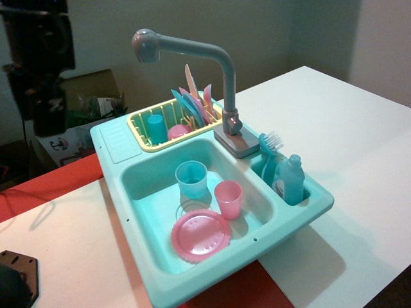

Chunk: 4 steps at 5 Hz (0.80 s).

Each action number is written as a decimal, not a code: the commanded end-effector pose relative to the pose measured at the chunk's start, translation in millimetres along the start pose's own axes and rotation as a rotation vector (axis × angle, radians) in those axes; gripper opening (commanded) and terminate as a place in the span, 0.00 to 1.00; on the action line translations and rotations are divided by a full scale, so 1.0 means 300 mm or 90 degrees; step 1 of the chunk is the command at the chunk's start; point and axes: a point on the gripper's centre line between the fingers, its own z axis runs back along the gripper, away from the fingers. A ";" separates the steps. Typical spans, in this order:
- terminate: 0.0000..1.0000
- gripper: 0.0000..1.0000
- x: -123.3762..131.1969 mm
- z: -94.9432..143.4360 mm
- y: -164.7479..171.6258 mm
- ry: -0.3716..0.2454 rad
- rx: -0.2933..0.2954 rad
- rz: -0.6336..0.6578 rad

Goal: Move faucet front to left

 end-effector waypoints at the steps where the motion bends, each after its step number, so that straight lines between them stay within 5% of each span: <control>1: 0.00 1.00 -0.112 0.005 -0.080 -0.021 0.013 -0.052; 4: 0.00 1.00 -0.261 -0.051 -0.091 -0.029 0.044 -0.143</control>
